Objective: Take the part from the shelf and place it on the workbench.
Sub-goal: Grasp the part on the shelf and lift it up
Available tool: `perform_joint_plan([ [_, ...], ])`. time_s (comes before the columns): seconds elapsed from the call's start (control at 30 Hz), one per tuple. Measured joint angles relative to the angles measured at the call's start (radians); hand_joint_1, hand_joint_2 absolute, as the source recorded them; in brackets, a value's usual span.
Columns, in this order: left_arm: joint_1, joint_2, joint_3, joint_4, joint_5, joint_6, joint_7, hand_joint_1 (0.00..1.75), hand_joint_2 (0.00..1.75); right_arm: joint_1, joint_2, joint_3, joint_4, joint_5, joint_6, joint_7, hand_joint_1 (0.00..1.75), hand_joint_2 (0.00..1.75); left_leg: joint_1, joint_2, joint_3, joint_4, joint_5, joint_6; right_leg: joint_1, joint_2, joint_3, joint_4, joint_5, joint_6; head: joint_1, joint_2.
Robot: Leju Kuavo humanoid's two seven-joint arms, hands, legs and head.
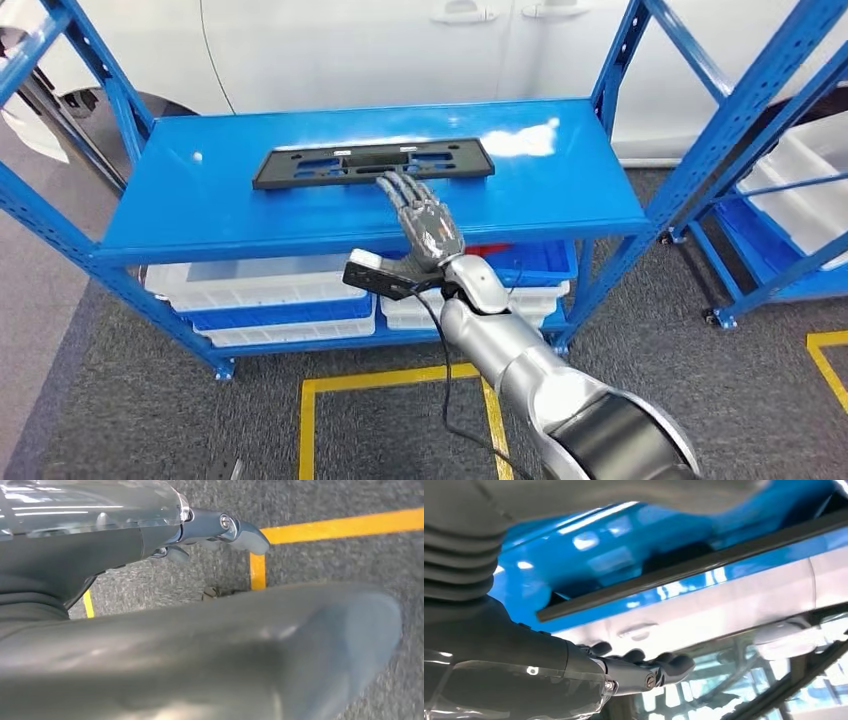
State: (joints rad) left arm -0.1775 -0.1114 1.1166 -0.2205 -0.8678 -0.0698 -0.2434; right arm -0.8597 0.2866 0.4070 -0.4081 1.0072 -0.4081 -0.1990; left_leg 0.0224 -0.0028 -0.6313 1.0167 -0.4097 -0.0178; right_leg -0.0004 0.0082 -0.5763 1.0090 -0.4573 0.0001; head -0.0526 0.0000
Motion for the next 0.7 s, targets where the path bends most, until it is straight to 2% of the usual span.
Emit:
perform_joint_plan([
  [0.07,0.0,0.0,0.0,0.0,-0.002,0.0,0.001,0.0,0.0,0.002,0.002,0.0,-0.004,0.02,-0.008,0.005,0.0,1.75,0.002,-0.001,0.005,0.001,0.002,0.013,-0.002,-0.001,-0.003,0.014,-0.013,0.012,0.0,0.0],
  [0.1,-0.002,0.0,0.0,0.0,-0.003,0.0,0.001,0.0,0.0,0.002,0.003,0.0,-0.006,0.029,-0.014,0.008,0.0,1.75,0.003,-0.001,0.009,-0.001,0.0,0.019,-0.003,-0.002,-0.015,0.045,-0.03,0.017,0.0,0.0],
  [0.13,-0.003,0.0,0.0,0.0,-0.003,0.0,0.001,0.0,0.0,0.002,0.003,0.0,-0.008,0.037,-0.019,0.013,0.0,1.75,0.004,-0.001,0.014,-0.003,-0.002,0.024,-0.005,-0.003,-0.04,0.097,-0.053,0.021,0.0,0.0],
  [0.2,-0.006,0.0,0.0,0.0,-0.004,0.0,0.001,0.0,0.0,0.006,0.002,0.003,-0.009,0.057,-0.033,0.029,0.0,1.75,0.002,-0.001,0.022,-0.002,-0.01,0.031,-0.006,-0.003,-0.118,0.236,-0.102,0.025,0.0,0.0],
  [0.23,-0.006,0.0,0.0,0.0,-0.004,0.0,0.001,0.0,0.0,0.009,0.002,0.006,-0.009,0.071,-0.042,0.039,0.0,1.75,0.001,-0.001,0.026,-0.002,-0.014,0.032,-0.006,-0.003,-0.153,0.287,-0.11,0.025,0.0,0.0],
  [0.27,-0.005,0.0,0.0,0.0,-0.004,0.0,0.001,0.0,0.0,0.011,0.002,0.012,-0.009,0.086,-0.054,0.049,0.0,1.75,0.0,-0.001,0.031,-0.002,-0.019,0.032,-0.006,-0.003,-0.172,0.301,-0.098,0.023,0.0,0.0],
  [0.3,-0.005,0.0,0.0,0.0,-0.004,0.0,0.002,0.0,0.0,0.012,0.002,0.019,-0.009,0.103,-0.068,0.059,0.0,1.75,-0.001,-0.002,0.037,-0.002,-0.024,0.031,-0.006,-0.003,-0.17,0.274,-0.066,0.019,0.0,0.0],
  [0.37,-0.004,-0.001,0.0,0.0,-0.004,0.0,0.004,0.0,0.0,0.011,0.002,0.039,-0.009,0.145,-0.102,0.082,0.0,1.75,-0.002,-0.003,0.051,-0.002,-0.035,0.027,-0.002,-0.003,-0.122,0.136,0.023,0.006,0.0,0.0],
  [0.4,-0.004,-0.002,0.0,0.001,-0.004,0.0,0.005,0.0,0.0,0.009,0.002,0.051,-0.009,0.165,-0.117,0.093,0.0,1.75,-0.004,-0.004,0.056,-0.001,-0.04,0.024,0.002,-0.003,-0.095,0.071,0.051,-0.001,0.0,0.0],
  [0.43,-0.004,-0.002,0.0,0.002,-0.004,0.001,0.005,0.0,0.0,0.007,0.003,0.062,-0.009,0.18,-0.129,0.102,0.0,1.75,-0.005,-0.004,0.058,-0.002,-0.044,0.019,0.005,-0.003,-0.078,0.029,0.064,-0.006,0.0,0.0],
  [0.5,-0.003,-0.003,0.0,0.003,-0.004,0.001,0.006,0.0,0.0,0.005,0.003,0.082,-0.009,0.198,-0.14,0.113,0.0,1.75,-0.006,-0.004,0.061,-0.005,-0.05,0.008,0.011,-0.002,-0.068,0.006,0.06,-0.011,0.0,0.0],
  [0.57,-0.003,-0.002,0.0,0.003,-0.004,0.002,0.007,0.0,0.0,0.004,0.005,0.097,-0.01,0.219,-0.146,0.127,0.0,1.75,-0.004,-0.003,0.064,-0.004,-0.059,-0.002,0.006,-0.001,-0.06,-0.003,0.058,-0.018,0.0,0.0],
  [0.6,-0.003,-0.002,0.0,0.003,-0.004,0.002,0.007,0.0,0.0,0.002,0.007,0.105,-0.011,0.237,-0.152,0.137,0.0,1.75,-0.004,-0.003,0.057,0.016,-0.072,-0.007,0.003,-0.001,-0.052,-0.009,0.056,-0.022,0.0,0.0],
  [0.63,-0.003,-0.001,0.0,0.003,-0.004,0.002,0.007,0.0,0.0,0.0,0.009,0.116,-0.011,0.257,-0.157,0.148,0.0,1.75,-0.003,-0.002,0.039,0.057,-0.093,-0.01,0.0,-0.002,-0.045,-0.014,0.055,-0.027,0.0,0.0],
  [0.7,-0.003,-0.001,0.0,0.003,-0.006,0.002,0.007,0.0,0.0,-0.002,0.015,0.14,-0.01,0.291,-0.163,0.166,0.0,1.75,-0.002,-0.002,-0.028,0.186,-0.144,-0.016,0.002,-0.003,-0.035,-0.014,0.046,-0.035,0.0,0.0],
])
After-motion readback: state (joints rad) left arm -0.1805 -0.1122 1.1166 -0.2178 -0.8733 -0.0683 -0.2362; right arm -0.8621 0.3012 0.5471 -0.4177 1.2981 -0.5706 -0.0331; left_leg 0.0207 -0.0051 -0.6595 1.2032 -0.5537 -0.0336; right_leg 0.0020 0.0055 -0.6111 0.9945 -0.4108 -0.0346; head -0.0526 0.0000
